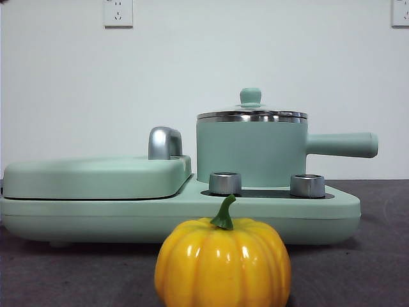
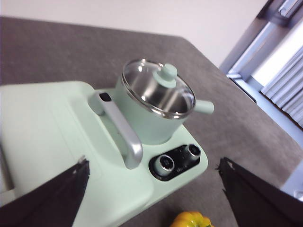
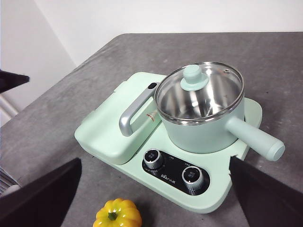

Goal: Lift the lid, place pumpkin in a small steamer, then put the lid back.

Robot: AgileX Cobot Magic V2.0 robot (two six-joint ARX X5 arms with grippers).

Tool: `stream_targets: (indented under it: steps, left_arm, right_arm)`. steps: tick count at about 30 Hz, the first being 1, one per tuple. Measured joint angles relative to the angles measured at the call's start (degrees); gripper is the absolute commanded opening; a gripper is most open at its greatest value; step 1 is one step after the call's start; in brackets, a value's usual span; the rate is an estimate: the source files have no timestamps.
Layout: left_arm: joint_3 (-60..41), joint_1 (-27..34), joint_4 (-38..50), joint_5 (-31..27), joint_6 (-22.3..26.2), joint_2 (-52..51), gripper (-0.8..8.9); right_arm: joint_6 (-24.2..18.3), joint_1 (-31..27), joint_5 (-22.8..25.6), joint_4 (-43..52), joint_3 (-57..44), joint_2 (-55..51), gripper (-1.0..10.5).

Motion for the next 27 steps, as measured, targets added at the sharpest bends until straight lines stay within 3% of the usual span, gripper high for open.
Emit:
stream_targets:
  steps: [8,13,20,27]
  left_arm:
    - [5.03,-6.05,3.02,-0.09,0.74,12.15,4.46]
    - [14.08,-11.56,2.36,-3.39,3.48,25.07,4.46]
    - [31.67,-17.64,-2.64,-9.33,10.91,44.52,4.46]
    - [45.33,-22.40,1.09,-14.05,14.73,58.01,4.46]
  right_arm:
    - [0.00,0.00,0.02,0.02,0.00,0.00,5.0]
    - [0.00,0.00,0.02,0.02,0.00,0.00,5.0]
    - [0.00,0.00,0.02,0.02,0.00,0.00,5.0]
    - [0.00,0.00,0.02,0.02,0.00,0.00,5.0]
